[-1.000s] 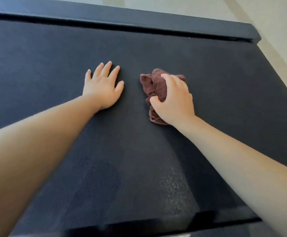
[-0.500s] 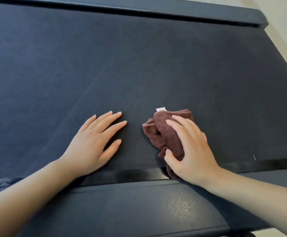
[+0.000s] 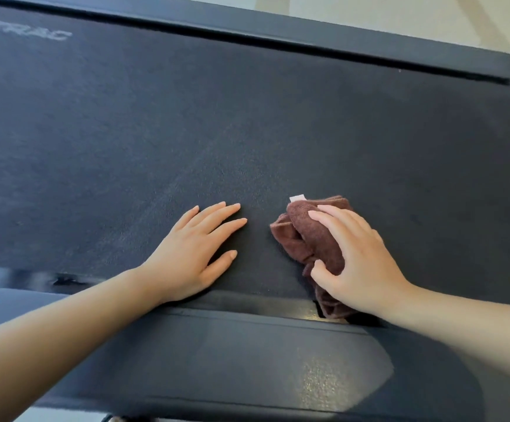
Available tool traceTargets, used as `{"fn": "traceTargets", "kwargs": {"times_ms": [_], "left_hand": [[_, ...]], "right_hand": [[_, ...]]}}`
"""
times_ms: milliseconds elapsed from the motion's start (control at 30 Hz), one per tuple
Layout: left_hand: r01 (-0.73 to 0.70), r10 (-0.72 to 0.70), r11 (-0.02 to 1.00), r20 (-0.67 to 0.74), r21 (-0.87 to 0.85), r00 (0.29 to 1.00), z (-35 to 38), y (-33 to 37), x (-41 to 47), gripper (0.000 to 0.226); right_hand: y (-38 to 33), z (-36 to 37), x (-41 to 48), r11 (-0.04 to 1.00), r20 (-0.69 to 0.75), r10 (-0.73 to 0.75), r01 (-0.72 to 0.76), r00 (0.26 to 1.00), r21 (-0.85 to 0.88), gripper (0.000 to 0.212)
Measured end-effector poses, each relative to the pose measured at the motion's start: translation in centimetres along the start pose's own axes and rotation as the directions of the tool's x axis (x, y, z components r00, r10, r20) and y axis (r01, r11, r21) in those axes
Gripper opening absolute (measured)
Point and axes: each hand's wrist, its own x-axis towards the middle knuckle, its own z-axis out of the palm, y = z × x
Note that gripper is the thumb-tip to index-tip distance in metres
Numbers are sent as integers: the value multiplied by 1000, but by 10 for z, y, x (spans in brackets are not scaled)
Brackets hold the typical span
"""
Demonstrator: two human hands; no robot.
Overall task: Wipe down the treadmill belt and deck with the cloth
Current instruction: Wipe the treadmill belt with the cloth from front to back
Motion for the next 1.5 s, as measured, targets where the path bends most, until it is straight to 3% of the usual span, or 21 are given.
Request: {"fn": "traceTargets", "kwargs": {"times_ms": [200,300,433,767,1033,1167,1367,1500], "left_hand": [[-217,211,973,79,78,974,4,40,16,50],[-240,231,969,118,63,966,9,54,34,54],[-279,266,956,134,89,954,13,62,65,57],[-103,98,989,59,103,993,32,109,148,63],[-64,41,971,104,230,994,31,119,181,68],[-11,-9,984,113,177,994,32,129,180,63],[0,-24,985,134,173,991,27,132,183,63],[-16,9,991,53,133,999,34,127,183,61]], "right_hand": [[48,-26,-22,998,33,1,1,999,-56,68],[73,-34,-30,991,-73,132,-134,989,-25,66],[95,-37,-44,939,-213,343,-329,915,102,63],[124,-45,-6,942,-238,333,-312,913,121,61],[163,-55,40,940,-252,342,-328,905,95,59],[167,-55,44,949,-240,314,-300,918,96,61],[171,-63,54,958,-183,285,-278,941,67,61],[176,-62,78,956,-197,294,-285,935,71,61]]}}
